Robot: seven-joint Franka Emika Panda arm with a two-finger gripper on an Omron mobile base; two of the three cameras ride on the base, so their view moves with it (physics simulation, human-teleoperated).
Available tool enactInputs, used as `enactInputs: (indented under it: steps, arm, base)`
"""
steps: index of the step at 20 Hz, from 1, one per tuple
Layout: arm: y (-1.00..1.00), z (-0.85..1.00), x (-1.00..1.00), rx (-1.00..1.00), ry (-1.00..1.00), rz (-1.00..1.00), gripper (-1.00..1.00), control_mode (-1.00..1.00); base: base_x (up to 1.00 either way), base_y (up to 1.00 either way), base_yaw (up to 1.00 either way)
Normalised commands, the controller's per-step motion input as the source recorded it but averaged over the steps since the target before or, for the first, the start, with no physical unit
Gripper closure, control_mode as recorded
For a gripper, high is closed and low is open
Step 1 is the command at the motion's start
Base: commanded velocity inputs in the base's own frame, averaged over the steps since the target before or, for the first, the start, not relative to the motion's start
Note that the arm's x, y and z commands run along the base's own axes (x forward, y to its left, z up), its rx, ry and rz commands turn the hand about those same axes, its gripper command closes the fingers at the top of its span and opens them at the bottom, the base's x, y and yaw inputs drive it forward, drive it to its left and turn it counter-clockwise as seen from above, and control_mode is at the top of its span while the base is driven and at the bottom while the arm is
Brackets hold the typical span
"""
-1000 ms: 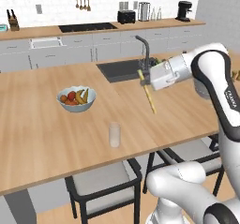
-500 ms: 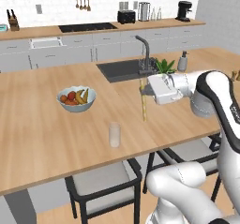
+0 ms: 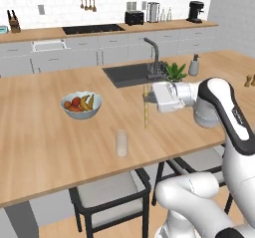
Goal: Take a straw from the drawer in front and place it inside the glass cup on the dining counter.
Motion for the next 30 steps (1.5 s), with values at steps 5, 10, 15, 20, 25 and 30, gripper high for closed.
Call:
enactInputs:
  steps: [5,10,15,20,25,30]
  arm:
    - [0.07,-0.35,0.06,0.00,0.00,0.02,1.00,-1.00]
    - [0.28,-0.30,0.25,0.00,0.00,0.03,1.00,-1.00]
    - [0.09,-0.21,0.49,0.00,0.00,0.01,1.00,-1.00]
    - [0.00,-0.33,0.32,0.00,0.00,0.01,1.00,-1.00]
    - [0.03,-0.27,0.27,0.00,0.00,0.03,1.00,-1.00]
    - [0.08,-0.01,0.33,0.00,-0.02,0.03,1.00,-1.00]
  base:
    - [0.00,0.00,0.00]
    - [0.00,0.00,0.00]
    - [0.00,0.00,0.00]
    - [0.00,0.00,0.00]
    - [0.00,0.00,0.00]
    - [0.00,0.00,0.00]
